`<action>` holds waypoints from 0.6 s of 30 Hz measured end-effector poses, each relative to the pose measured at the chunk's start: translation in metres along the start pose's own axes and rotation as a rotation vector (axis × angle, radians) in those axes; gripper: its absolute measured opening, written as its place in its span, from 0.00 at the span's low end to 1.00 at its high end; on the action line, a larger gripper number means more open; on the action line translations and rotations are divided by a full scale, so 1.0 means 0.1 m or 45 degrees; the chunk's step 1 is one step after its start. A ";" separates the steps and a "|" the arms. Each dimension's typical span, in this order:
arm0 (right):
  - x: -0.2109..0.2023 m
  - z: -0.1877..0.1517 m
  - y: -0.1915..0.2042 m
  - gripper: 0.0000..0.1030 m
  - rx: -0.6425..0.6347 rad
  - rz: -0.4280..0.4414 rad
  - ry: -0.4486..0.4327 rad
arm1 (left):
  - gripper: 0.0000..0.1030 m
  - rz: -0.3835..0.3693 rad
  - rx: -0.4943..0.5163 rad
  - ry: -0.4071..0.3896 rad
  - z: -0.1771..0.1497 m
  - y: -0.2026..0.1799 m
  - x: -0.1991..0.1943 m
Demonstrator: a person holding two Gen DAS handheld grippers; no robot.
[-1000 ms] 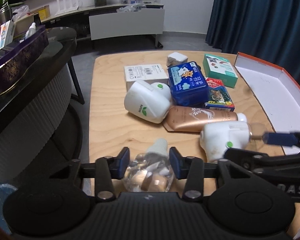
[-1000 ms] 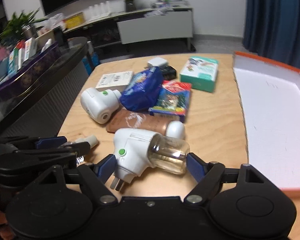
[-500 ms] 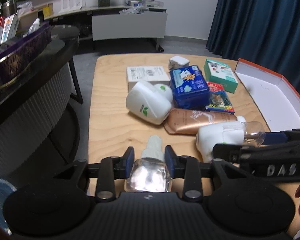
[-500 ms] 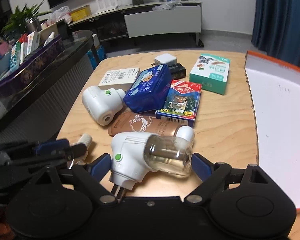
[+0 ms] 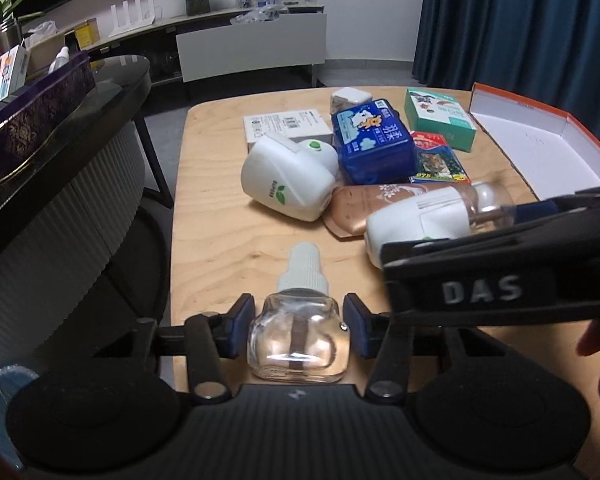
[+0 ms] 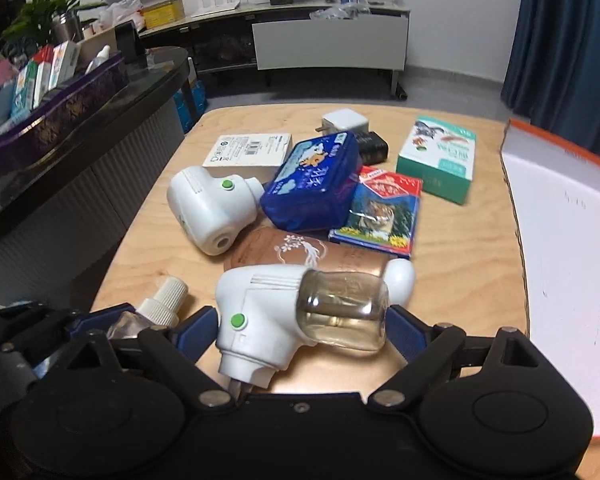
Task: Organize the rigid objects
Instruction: 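Hold the glass bottle in left while right lifts the white diffuser off the table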
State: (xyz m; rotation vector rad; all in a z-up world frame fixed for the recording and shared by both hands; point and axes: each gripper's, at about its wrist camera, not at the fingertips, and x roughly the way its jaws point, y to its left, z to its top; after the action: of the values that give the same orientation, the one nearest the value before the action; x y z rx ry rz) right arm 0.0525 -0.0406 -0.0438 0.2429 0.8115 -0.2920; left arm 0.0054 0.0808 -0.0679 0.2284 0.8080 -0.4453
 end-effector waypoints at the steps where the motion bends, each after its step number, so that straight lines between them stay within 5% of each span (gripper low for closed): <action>1: 0.00 0.00 -0.01 1.00 -0.007 0.013 -0.006 | 0.48 0.007 -0.004 -0.003 0.00 0.00 -0.01; 14: -0.33 -0.18 -0.56 0.98 0.040 0.105 -0.107 | 0.48 -0.036 -0.039 -0.046 0.06 -0.07 -0.09; 18: -0.45 -0.18 -0.69 0.90 0.080 0.155 -0.145 | 0.48 -0.048 -0.058 -0.054 0.03 -0.10 -0.14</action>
State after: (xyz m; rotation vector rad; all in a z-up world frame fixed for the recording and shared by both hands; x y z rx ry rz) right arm -0.0127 -0.0915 -0.0292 0.3300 0.6726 -0.2150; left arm -0.0051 0.0751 -0.0559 0.1613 0.7808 -0.4657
